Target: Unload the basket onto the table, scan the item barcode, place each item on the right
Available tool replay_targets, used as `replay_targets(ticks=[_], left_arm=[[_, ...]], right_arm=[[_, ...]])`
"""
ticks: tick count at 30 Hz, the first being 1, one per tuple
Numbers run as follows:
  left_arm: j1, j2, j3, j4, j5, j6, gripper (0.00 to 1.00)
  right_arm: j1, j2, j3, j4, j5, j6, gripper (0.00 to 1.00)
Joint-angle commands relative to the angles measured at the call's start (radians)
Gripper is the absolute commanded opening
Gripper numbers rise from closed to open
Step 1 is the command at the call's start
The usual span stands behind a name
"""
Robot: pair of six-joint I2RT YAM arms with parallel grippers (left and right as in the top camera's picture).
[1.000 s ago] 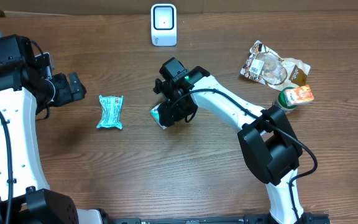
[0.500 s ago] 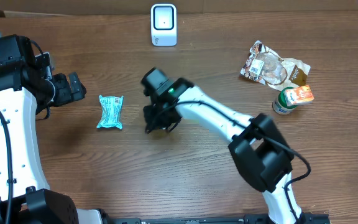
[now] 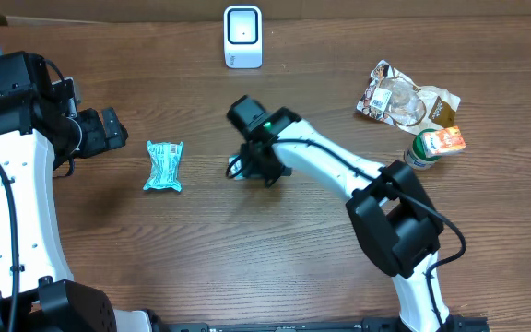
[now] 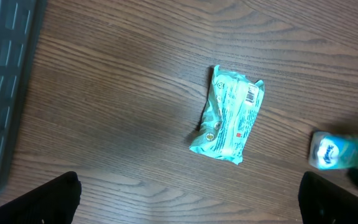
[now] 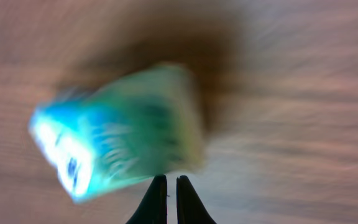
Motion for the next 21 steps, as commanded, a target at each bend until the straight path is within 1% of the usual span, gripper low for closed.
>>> replay_targets(ticks=[1,4,5,7,10,11,13,15,16,17,18,20,21], left_arm=[[-0.008,-0.008,0.004,0.001,0.003,0.003,1.0],[-0.008,-0.008,0.004,0.001,0.003,0.003,1.0],[-0.008,-0.008,0.004,0.001,0.003,0.003,1.0],[-0.008,-0.008,0.004,0.001,0.003,0.003,1.0],[-0.008,-0.008,0.004,0.001,0.003,0.003,1.0],[-0.008,-0.008,0.004,0.001,0.003,0.003,1.0],[-0.008,-0.008,0.004,0.001,0.003,0.003,1.0],[-0.008,-0.008,0.004,0.001,0.003,0.003,1.0],[-0.008,-0.008,0.004,0.001,0.003,0.003,0.99],[-0.008,-0.008,0.004,0.001,0.003,0.003,1.0],[-0.008,-0.008,0.004,0.001,0.003,0.003,0.99],[-0.008,-0.008,0.004,0.001,0.003,0.003,1.0],[-0.008,-0.008,0.004,0.001,0.003,0.003,0.99]], right_arm=[[-0.03,-0.007,-0.006,0.024,0.113,-0.035,0.04],[-0.058,-0.007,-0.006,0.09,0.126,-0.144,0.05],[-0.068,-0.007,-0.006,0.119,0.123,-0.182,0.08],[-0.085,-0.007,-0.006,0.174,0.108,-0.233,0.1],[-0.105,-0.007,-0.005,0.245,-0.037,-0.332,0.14],[-0.11,-0.007,-0.003,0.267,-0.121,-0.375,0.19],[-0.111,-0.007,0.0,0.283,-0.171,-0.401,0.24],[-0.112,-0.008,0.016,0.262,-0.127,-0.366,0.25],[-0.116,-0.008,0.027,0.234,-0.079,-0.305,0.26],[-0.125,-0.008,0.04,0.178,-0.008,-0.192,0.26],[-0.132,-0.008,0.048,0.133,0.028,-0.116,0.25],[-0.142,-0.008,0.05,0.068,0.05,-0.005,0.25],[-0.145,-0.008,0.05,0.037,0.049,0.042,0.23]])
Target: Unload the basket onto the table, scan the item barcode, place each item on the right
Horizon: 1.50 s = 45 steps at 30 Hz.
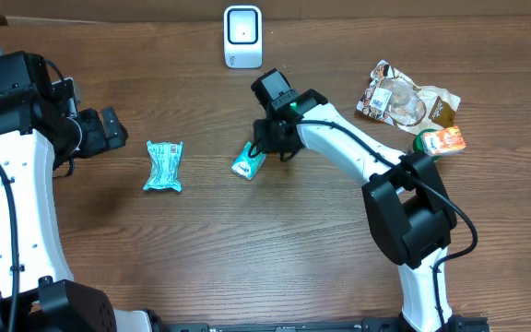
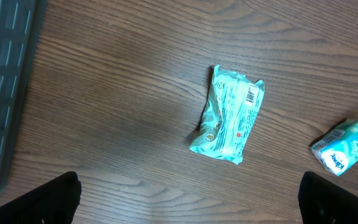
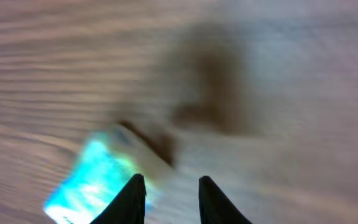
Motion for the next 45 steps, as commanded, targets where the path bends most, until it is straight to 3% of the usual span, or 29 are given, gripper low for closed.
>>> replay_targets(ticks=[1,7,16,19,25,35,40,45], left_arm=[[-0.008,-0.008,0.004,0.001,0.003,0.003,0.99],[-0.008,-0.008,0.004,0.001,0.003,0.003,1.0],[-0.008,-0.008,0.004,0.001,0.003,0.003,1.0],[-0.008,-0.008,0.004,0.001,0.003,0.003,1.0],[-0.008,-0.008,0.004,0.001,0.003,0.003,1.0],[-0.008,-0.008,0.004,0.001,0.003,0.003,1.0],[-0.007,-0.008,0.004,0.001,0.003,0.003,1.0],[-0.008,-0.008,0.004,0.001,0.003,0.003,1.0]], right_arm=[[-0.029,-0.008,0.03,-0.071,0.076,0.259,0.23],[-0.011,-0.008,-0.034,-0.037,0.081,0.341,0.22],[0.039,-0.007,-0.094,0.079,0.048,0.336,0.17],[0.047,-0.007,-0.094,0.133,0.02,0.253,0.17],[0.073,-0.007,-0.094,0.302,-0.248,-0.085,0.19],[-0.01,-0.063,-0.013,0.143,-0.31,-0.132,0.31],[-0.06,-0.106,-0.006,0.048,-0.348,-0.137,0.59],[-0.059,-0.073,-0.052,0.034,-0.345,-0.181,0.61]])
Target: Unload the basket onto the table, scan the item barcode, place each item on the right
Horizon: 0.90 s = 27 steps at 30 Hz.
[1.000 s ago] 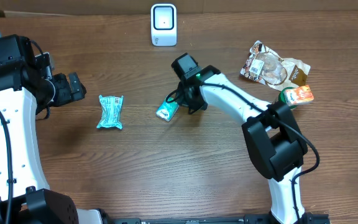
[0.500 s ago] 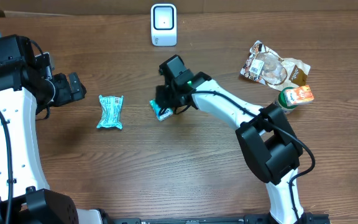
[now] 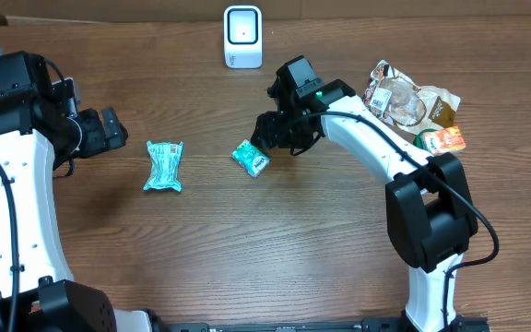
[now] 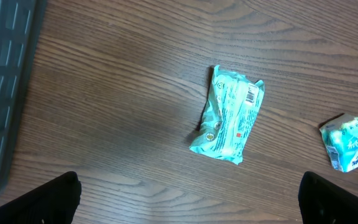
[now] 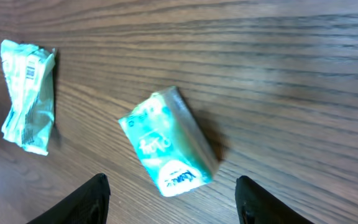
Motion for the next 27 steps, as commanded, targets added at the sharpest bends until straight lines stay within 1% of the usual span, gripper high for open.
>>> replay_targets(ticks=[1,10,14,21,24,27], left_arm=[[-0.008,-0.008,0.004,0.001,0.003,0.003,1.0],[-0.008,-0.008,0.004,0.001,0.003,0.003,1.0],[-0.007,-0.008,0.004,0.001,0.003,0.003,1.0],[-0.007,-0.008,0.004,0.001,0.003,0.003,0.99],[-0.007,-0.008,0.004,0.001,0.003,0.003,1.0],[-0.007,-0.008,0.004,0.001,0.003,0.003,1.0]], right_arm=[[0.019,0.004,-0.023,-0.002,-0.022,-0.061,0.61],[0.018,0.048,-0.093,0.068,-0.021,-0.082,0.53],[0.018,0.065,-0.126,0.114,-0.023,-0.082,0.53],[0.021,0.065,-0.141,0.155,-0.037,-0.071,0.41],[0.023,0.068,-0.15,0.169,-0.035,-0.044,0.41],[0.023,0.076,-0.15,0.177,-0.033,0.028,0.4]])
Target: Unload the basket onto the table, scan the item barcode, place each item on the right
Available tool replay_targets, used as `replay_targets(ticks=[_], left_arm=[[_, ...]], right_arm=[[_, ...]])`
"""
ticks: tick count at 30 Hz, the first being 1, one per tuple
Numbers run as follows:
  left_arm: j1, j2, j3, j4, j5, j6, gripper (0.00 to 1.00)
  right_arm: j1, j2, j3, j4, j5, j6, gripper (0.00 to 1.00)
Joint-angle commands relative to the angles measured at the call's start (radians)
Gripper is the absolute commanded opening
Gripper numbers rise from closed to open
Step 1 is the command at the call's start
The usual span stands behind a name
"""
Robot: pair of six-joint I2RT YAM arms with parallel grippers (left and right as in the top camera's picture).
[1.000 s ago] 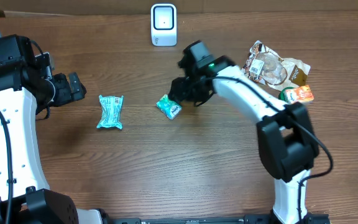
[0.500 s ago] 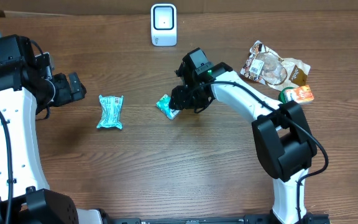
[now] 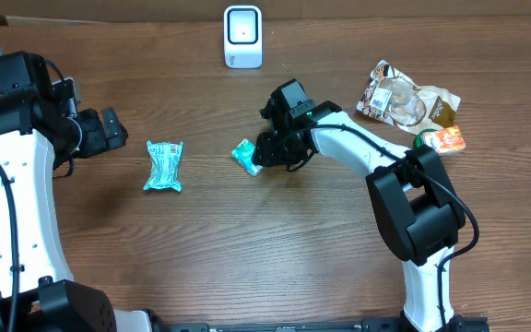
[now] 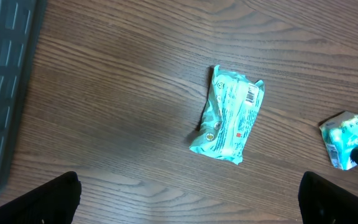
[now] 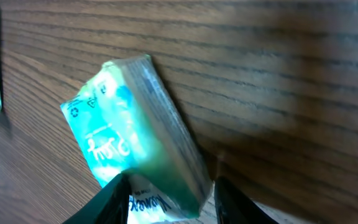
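Note:
A teal tissue pack (image 5: 123, 137) lies on the wooden table (image 3: 275, 240) near its middle, also seen as the pack (image 3: 245, 155) from overhead and the pack (image 4: 344, 140) at the right edge of the left wrist view. My right gripper (image 5: 169, 202) is low on it, one finger at each side of its near end, shut on it. From overhead the right gripper (image 3: 267, 152) sits just right of the pack. The white scanner (image 3: 242, 37) stands at the back. My left gripper (image 4: 188, 205) hangs wide open at the far left, holding nothing.
A crumpled green wrapper packet (image 3: 164, 166) with a barcode lies left of the pack, the same packet (image 4: 229, 118) under my left wrist. Snack bags (image 3: 404, 97) and a green-and-orange cup (image 3: 436, 143) sit at the right. A grey crate borders the left edge.
My right gripper was wide open, raised to the right of the tissue pack. Now it is down on the pack with its jaws narrowed round it. The pack has shifted slightly.
First my right gripper was shut low at the table's middle, the pack blurred just beyond its tips. Then its jaws stood a little apart beside the pack. Then it was raised and wide open. Now it grips the pack. The left arm stayed still.

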Motion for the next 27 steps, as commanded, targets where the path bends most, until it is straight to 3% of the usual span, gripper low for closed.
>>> replay_targets(ticks=[1,6,11,17,23,27], left_arm=[[-0.007,-0.008,0.004,0.001,0.003,0.003,1.0],[-0.007,-0.008,0.004,0.001,0.003,0.003,1.0],[-0.007,-0.008,0.004,0.001,0.003,0.003,1.0],[-0.007,-0.008,0.004,0.001,0.003,0.003,1.0],[-0.007,-0.008,0.004,0.001,0.003,0.003,1.0],[-0.007,-0.008,0.004,0.001,0.003,0.003,1.0]], right_arm=[[0.004,0.018,-0.012,0.013,-0.006,0.09,0.38],[0.013,0.033,-0.012,0.01,-0.006,0.183,0.27],[0.033,0.034,-0.012,0.014,-0.01,0.186,0.2],[0.043,0.033,-0.006,0.014,-0.054,0.186,0.04],[0.022,0.017,0.033,0.006,-0.215,0.185,0.04],[-0.032,-0.027,0.048,0.032,-0.466,0.182,0.04]])
